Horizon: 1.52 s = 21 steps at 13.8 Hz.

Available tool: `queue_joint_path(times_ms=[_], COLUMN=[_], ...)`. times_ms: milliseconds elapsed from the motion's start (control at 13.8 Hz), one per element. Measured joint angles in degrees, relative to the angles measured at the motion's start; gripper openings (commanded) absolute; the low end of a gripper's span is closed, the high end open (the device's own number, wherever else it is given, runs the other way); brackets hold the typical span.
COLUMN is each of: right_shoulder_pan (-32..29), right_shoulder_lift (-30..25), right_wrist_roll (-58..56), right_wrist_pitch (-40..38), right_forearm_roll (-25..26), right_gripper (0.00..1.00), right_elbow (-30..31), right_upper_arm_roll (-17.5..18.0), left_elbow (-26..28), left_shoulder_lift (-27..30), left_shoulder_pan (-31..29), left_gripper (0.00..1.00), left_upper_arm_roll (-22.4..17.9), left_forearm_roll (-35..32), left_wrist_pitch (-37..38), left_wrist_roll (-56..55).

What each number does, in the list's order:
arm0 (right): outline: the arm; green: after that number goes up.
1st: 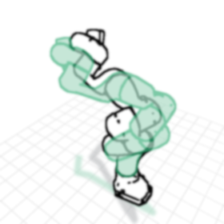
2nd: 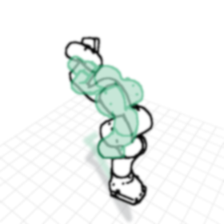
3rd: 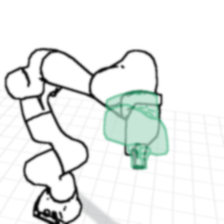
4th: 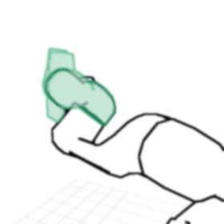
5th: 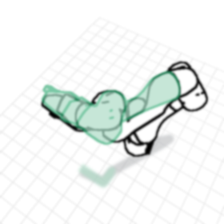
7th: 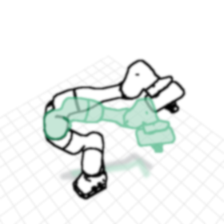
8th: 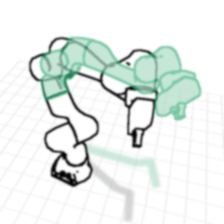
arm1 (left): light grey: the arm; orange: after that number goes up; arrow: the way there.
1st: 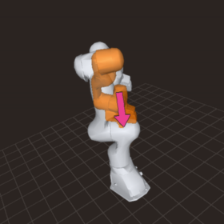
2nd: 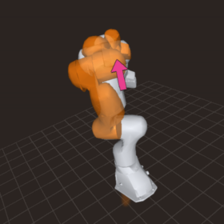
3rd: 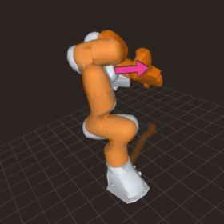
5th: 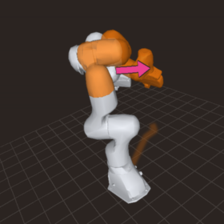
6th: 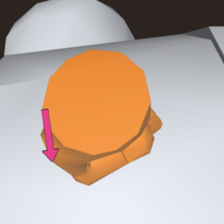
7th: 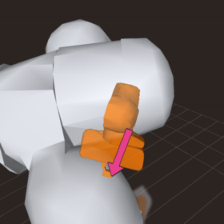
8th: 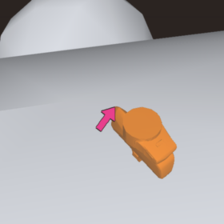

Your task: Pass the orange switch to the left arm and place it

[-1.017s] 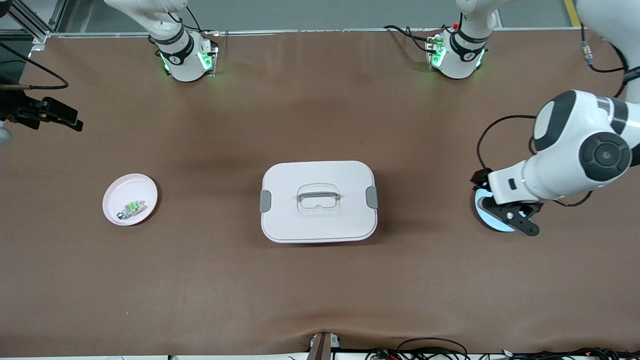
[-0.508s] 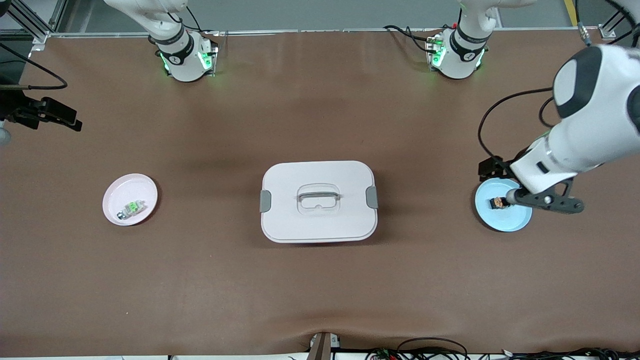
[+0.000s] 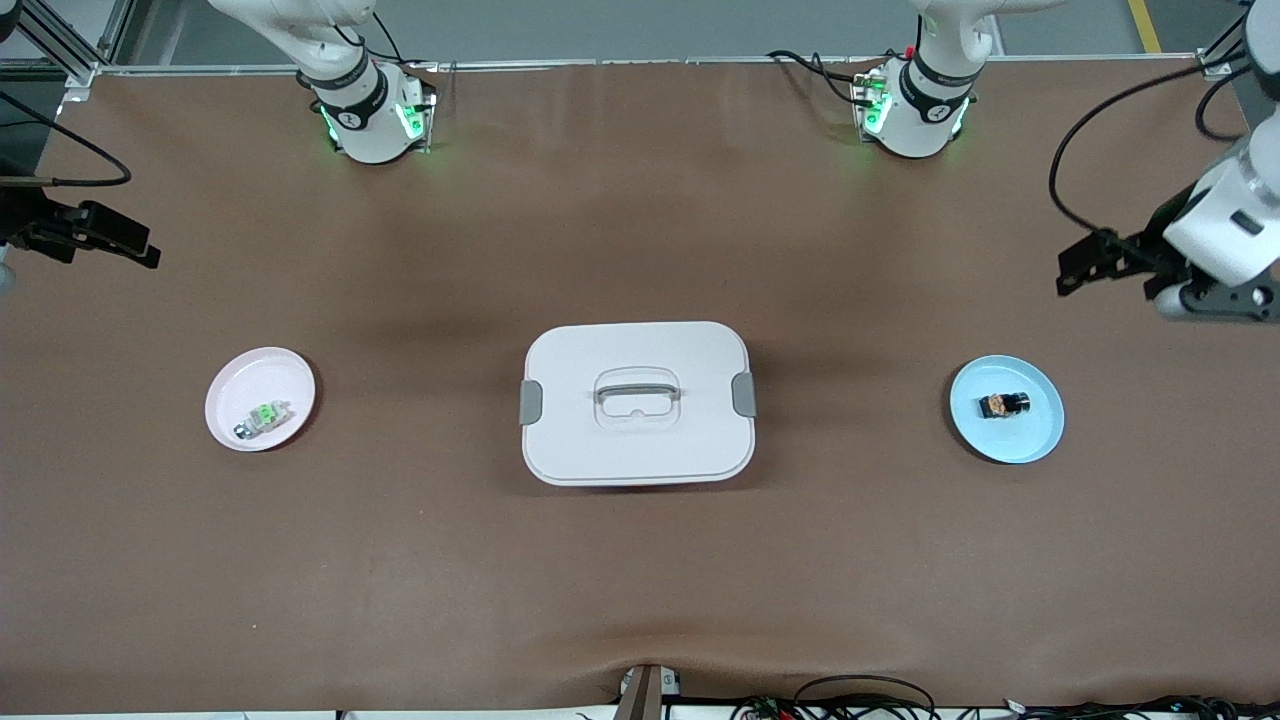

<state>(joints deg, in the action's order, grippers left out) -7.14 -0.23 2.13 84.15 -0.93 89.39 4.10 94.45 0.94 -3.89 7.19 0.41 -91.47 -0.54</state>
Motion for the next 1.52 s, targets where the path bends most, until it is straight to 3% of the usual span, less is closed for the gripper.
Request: queue_joint_path(times_ms=[508,1525], right_shoulder_pan=[-0.77,-0.86], right_shoulder_lift=[-5.74,-6.17], right_wrist_roll=[-0.06,-3.42], right_wrist_pitch=[3.81,4.16], right_forearm_roll=[0.03,-0.03], right_gripper=[1.0,1.0], right_elbow=[6.64,6.77], right_upper_arm_roll=[0.04,-1.02], left_elbow=[1.57,0.55], left_shoulder_lift=[5.27,8.07], left_shoulder_pan=[-1.65,-1.56], left_gripper=[1.0,1.0], left_upper_arm_roll=[0.0,1.38], left_forearm_roll=[0.0,-0.03], left_wrist_pitch=[5.0,11.2], left_wrist_roll=[-0.69,-0.71])
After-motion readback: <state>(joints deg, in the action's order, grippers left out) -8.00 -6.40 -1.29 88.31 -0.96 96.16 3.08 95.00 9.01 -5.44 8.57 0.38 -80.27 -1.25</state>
